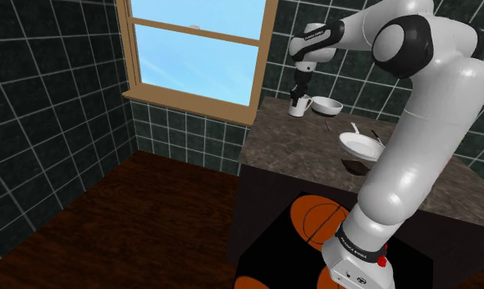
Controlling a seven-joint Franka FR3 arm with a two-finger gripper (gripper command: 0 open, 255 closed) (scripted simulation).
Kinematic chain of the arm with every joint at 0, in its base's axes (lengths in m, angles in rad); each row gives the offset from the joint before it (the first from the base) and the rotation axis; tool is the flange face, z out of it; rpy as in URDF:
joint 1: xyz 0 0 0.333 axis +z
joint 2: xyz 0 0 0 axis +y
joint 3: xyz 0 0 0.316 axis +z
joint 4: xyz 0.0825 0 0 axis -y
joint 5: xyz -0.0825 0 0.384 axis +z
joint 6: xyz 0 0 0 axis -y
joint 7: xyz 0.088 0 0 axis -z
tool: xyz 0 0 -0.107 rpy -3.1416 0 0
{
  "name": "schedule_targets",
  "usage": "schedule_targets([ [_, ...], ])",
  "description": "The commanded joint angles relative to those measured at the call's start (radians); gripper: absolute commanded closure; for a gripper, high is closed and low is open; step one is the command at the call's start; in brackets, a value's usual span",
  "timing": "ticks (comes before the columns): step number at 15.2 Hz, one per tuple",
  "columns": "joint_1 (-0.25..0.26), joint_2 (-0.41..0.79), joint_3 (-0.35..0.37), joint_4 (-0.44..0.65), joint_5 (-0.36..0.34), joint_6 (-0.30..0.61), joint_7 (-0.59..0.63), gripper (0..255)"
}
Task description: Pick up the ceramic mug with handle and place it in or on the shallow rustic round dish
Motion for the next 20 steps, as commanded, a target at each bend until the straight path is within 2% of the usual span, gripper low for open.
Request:
schedule_targets([
  [1, -0.002, -0.069, -0.009, -0.077, -0.031, 0.015, -0.001, 255],
  [5, -0.017, -0.220, -0.022, -0.230, -0.105, 0.032, 0.002, 255],
  [10, -0.060, -0.405, -0.032, -0.391, -0.195, 0.025, -0.002, 255],
  [20, -0.207, -0.758, -0.052, -0.629, -0.351, -0.068, -0.068, 255],
])
